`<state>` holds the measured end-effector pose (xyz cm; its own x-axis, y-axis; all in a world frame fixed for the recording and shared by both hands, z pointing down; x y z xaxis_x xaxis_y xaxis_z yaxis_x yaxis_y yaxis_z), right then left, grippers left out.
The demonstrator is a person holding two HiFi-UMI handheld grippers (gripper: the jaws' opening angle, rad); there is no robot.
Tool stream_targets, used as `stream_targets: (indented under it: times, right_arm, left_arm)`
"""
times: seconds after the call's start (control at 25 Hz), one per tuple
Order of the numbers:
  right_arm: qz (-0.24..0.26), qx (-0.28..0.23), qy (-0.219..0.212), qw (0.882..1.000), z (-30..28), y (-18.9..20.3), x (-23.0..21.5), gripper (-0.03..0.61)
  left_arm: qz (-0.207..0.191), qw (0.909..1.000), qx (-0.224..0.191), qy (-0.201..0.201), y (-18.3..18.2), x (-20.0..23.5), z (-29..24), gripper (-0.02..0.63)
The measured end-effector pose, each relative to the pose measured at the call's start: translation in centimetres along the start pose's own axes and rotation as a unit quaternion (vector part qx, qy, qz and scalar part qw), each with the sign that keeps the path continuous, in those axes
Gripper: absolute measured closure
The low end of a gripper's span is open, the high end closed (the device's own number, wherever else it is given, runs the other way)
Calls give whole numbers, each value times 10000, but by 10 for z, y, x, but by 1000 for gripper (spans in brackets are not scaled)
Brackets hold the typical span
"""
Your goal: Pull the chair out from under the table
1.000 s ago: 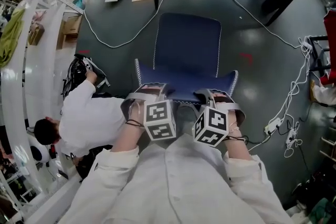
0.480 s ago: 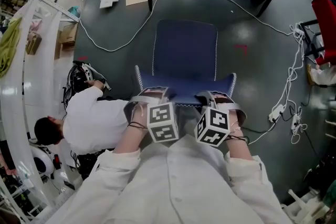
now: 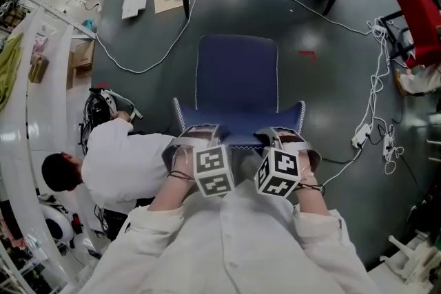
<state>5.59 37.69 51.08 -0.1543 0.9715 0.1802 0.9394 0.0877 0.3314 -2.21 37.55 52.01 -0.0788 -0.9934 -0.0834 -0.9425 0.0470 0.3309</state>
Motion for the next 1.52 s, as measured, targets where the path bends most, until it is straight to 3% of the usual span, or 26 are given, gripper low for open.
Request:
stream_targets:
  times: [0.32,0.68,0.92,1.16,1.52]
  right_arm:
    - [-117,103,-102,9998,10,1,39,479]
    - [-28,245,-428,9988,19,13,64,479]
    - [-71,229,-544,9982,15,10,69,479]
    - [-77,210,-946,9953,18,13,76,479]
    - [157,181,-1194,9926,18,9,76,463]
  left_arm:
    - [-125,9999,-48,24,3,-39,6,489]
    - [-73,9993,-53,373,-4,-67,7,489]
    - [-104,9987,-55,493,1,-70,5,489]
    - [7,9974,62,719,-1,-79,5,489]
    - [29,9929,176,1177,-1,-80,6,469]
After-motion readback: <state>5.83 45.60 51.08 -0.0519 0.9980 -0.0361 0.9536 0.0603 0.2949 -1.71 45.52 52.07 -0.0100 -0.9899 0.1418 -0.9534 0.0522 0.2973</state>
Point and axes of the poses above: the fingertips, and each gripper's own axes: z backward along the fingers, x to its left, y out of its underside, the point moved 5 cm from there along z, backward along the fingers, and after that the axes turned 2 degrees about y, right-handed, at the moved point
